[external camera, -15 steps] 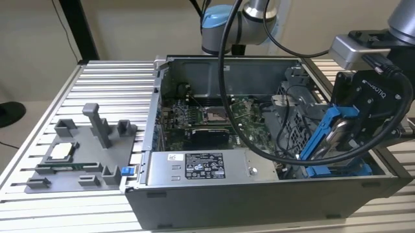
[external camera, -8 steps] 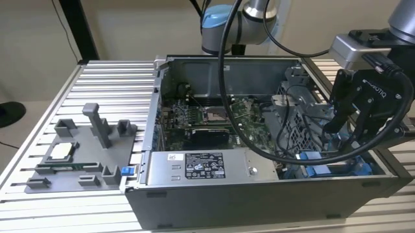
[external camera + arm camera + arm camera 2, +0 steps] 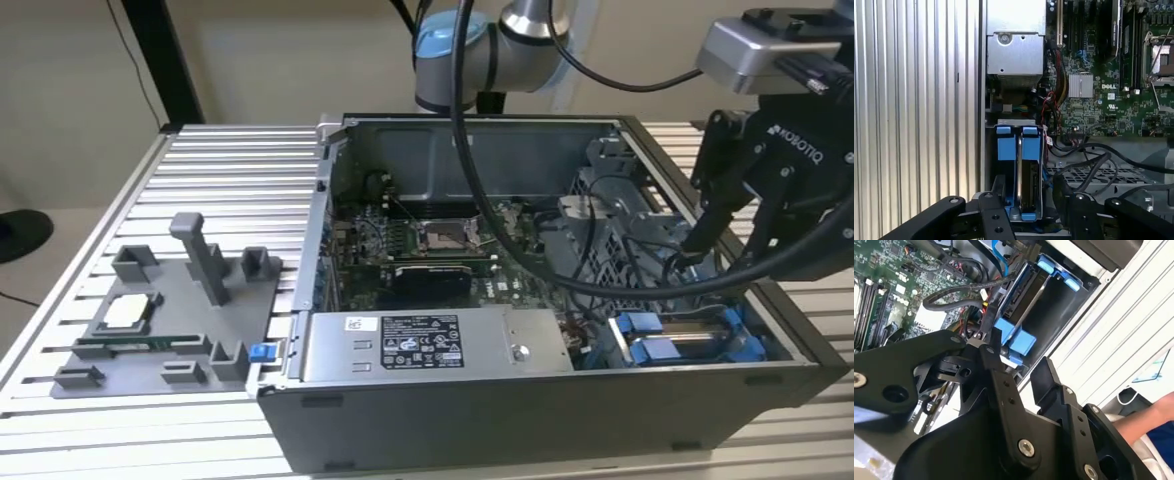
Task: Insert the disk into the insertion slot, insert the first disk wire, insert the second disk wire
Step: 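Insert the disk into the insertion slot, then insert the first disk wire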
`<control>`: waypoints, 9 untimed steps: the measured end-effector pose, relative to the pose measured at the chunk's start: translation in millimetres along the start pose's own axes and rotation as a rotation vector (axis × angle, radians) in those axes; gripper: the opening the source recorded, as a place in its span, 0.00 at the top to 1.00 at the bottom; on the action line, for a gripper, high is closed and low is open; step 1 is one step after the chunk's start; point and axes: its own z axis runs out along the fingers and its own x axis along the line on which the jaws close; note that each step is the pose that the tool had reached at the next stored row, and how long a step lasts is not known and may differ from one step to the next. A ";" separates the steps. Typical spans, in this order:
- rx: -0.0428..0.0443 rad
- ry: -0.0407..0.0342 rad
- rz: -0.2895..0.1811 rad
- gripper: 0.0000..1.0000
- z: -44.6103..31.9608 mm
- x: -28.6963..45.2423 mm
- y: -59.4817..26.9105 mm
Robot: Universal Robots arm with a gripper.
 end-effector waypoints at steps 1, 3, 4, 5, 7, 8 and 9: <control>0.0001 -0.0006 0.000 0.00 0.1 -1.1 0.2; 0.0040 -0.0001 0.000 0.00 0.0 -5.3 0.9; 0.0069 -0.0001 -0.001 0.00 0.2 -7.9 1.4; 0.0106 0.0000 -0.002 0.00 0.6 -10.7 1.8; 0.0250 0.0010 -0.005 0.00 1.8 -15.4 2.3; 0.0349 0.0028 -0.007 0.00 2.4 -17.3 2.4; 0.0442 0.0048 -0.009 0.00 3.1 -18.4 2.5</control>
